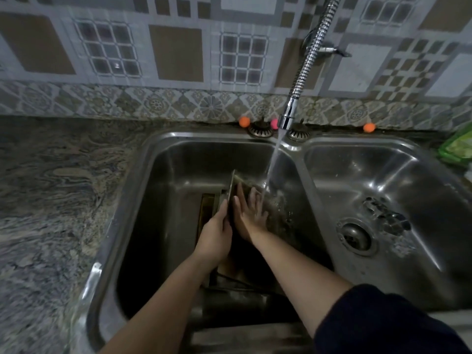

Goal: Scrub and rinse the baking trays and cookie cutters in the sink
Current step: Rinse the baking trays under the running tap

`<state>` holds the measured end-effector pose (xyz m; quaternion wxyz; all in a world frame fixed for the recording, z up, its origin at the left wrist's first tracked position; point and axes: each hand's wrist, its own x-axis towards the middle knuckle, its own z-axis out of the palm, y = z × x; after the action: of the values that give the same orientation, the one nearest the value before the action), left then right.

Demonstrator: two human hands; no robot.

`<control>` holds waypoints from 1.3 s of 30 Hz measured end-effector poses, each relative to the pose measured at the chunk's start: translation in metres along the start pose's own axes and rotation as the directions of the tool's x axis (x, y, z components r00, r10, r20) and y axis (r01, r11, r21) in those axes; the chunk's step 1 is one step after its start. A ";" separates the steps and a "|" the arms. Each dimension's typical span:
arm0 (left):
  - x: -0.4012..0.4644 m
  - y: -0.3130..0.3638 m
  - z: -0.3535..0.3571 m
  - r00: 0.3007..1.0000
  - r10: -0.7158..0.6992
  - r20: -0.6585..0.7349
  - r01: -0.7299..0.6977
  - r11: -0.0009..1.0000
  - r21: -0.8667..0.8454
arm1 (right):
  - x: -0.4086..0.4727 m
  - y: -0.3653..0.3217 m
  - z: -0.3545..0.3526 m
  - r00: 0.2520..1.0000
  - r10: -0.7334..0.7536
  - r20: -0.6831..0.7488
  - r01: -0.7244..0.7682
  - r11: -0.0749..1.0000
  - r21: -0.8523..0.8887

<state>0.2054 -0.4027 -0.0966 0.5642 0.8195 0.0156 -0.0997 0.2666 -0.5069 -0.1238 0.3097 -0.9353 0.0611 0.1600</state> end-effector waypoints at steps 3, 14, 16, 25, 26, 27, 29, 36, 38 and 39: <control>-0.005 0.011 0.001 0.996 0.064 -0.063 -0.064 0.998 -0.004 | -0.009 -0.006 -0.011 1.000 -0.015 0.009 0.013 0.988 0.154; -0.036 0.073 0.034 0.904 0.425 -0.036 -0.358 0.803 0.477 | -0.014 -0.040 -0.131 0.980 0.161 -0.113 -0.007 0.601 0.799; -0.044 0.072 0.036 0.897 0.441 0.009 -0.406 0.816 0.412 | -0.015 -0.035 -0.133 0.989 0.132 -0.074 -0.006 0.520 0.854; 0.008 0.098 0.040 0.960 0.255 -0.113 -0.242 0.963 0.115 | -0.086 -0.019 -0.111 0.985 -0.144 -0.100 0.126 0.184 0.975; 0.016 0.102 0.037 0.963 0.240 -0.122 -0.220 0.962 0.160 | -0.088 -0.016 -0.110 0.982 -0.155 -0.109 0.132 0.150 0.980; 0.022 0.102 0.034 0.966 0.227 -0.126 -0.200 0.960 0.195 | -0.094 -0.014 -0.111 0.977 -0.167 -0.131 0.153 0.128 0.980; 0.032 0.098 0.028 0.969 0.211 -0.132 -0.182 0.962 0.204 | -0.103 -0.010 -0.115 0.970 -0.172 -0.173 0.194 0.110 0.975; 0.014 0.057 0.035 0.999 0.043 -0.023 -0.038 0.983 0.182 | -0.106 0.000 -0.130 0.922 -0.065 -0.382 0.386 0.097 0.917; -0.007 0.054 0.042 0.992 0.118 0.044 -0.125 0.975 0.186 | -0.105 -0.003 -0.135 0.901 -0.020 -0.433 0.432 0.097 0.897; -0.018 0.053 0.044 0.981 0.174 0.088 -0.189 0.962 0.197 | -0.105 -0.004 -0.138 0.891 -0.002 -0.453 0.451 0.105 0.886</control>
<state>0.1892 -0.4609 -0.0592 0.4839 0.8671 -0.0897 -0.0774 0.2049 -0.5845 0.0182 0.8467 -0.5120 0.0551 -0.1340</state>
